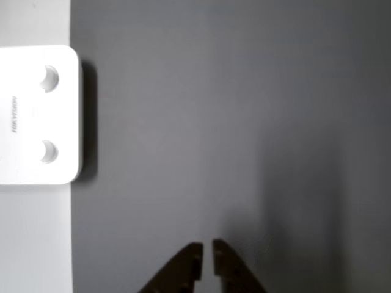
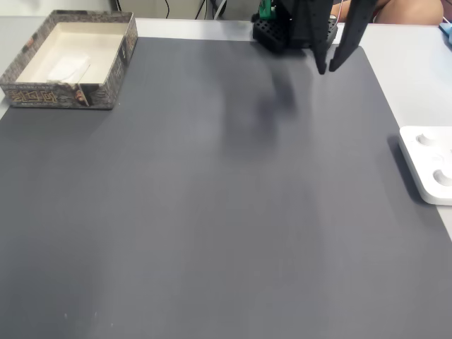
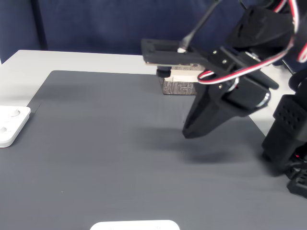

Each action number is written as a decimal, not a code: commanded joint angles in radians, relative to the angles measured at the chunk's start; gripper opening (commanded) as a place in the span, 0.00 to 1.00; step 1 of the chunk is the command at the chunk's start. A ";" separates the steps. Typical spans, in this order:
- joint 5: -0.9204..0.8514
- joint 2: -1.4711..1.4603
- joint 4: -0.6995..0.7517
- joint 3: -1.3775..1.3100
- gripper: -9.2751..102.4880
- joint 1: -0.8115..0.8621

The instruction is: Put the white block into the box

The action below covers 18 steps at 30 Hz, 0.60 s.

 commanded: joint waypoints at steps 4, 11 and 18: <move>-0.014 0.253 -0.015 0.126 0.07 0.000; -0.006 0.482 -0.063 0.307 0.07 0.011; 0.003 0.641 -0.038 0.433 0.07 0.021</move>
